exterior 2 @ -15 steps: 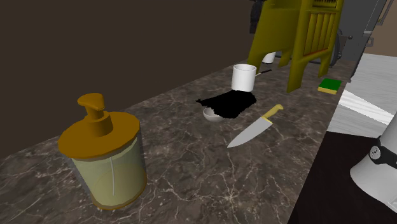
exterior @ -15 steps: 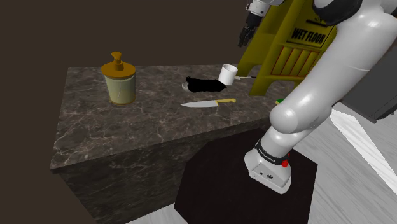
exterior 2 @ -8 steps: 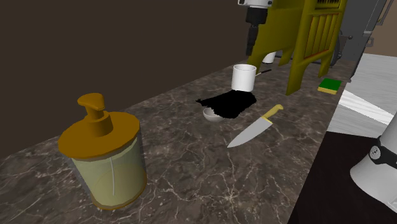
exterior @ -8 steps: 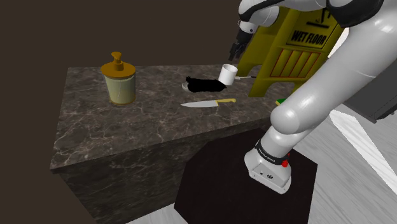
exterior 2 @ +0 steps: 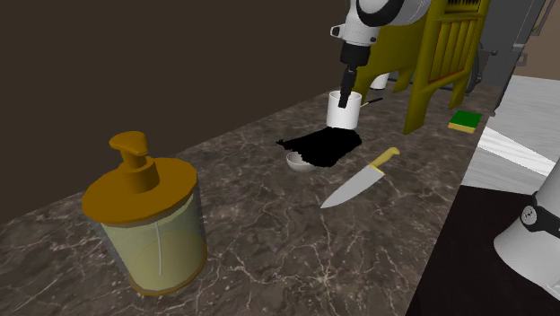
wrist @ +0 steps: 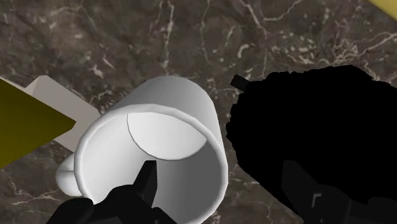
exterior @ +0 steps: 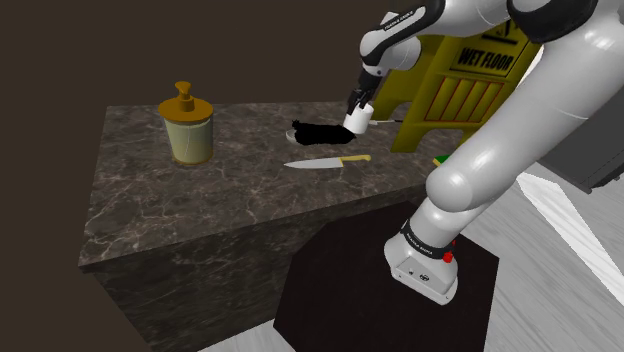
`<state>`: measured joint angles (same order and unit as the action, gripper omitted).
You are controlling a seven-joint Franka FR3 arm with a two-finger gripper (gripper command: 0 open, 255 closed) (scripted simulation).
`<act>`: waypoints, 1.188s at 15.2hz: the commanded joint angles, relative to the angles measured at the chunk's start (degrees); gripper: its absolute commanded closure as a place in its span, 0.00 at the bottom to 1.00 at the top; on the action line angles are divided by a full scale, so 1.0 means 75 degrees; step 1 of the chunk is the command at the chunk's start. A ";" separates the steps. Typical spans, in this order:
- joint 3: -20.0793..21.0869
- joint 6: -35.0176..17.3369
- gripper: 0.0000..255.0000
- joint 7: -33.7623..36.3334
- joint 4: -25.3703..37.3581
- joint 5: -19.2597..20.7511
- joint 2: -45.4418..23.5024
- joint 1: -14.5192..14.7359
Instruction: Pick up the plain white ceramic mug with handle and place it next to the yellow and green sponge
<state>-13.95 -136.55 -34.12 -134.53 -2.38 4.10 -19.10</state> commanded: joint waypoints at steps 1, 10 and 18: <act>-0.0002 -0.0218 0.00 -0.0031 -0.0096 -0.0047 -0.0113 0.0006; -0.0003 -0.0480 0.00 -0.0096 -0.0158 -0.0138 -0.0322 0.0017; -0.0002 -0.0478 1.00 -0.0095 -0.0157 -0.0138 -0.0321 0.0017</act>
<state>-13.97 -140.12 -34.83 -135.71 -3.42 1.70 -18.97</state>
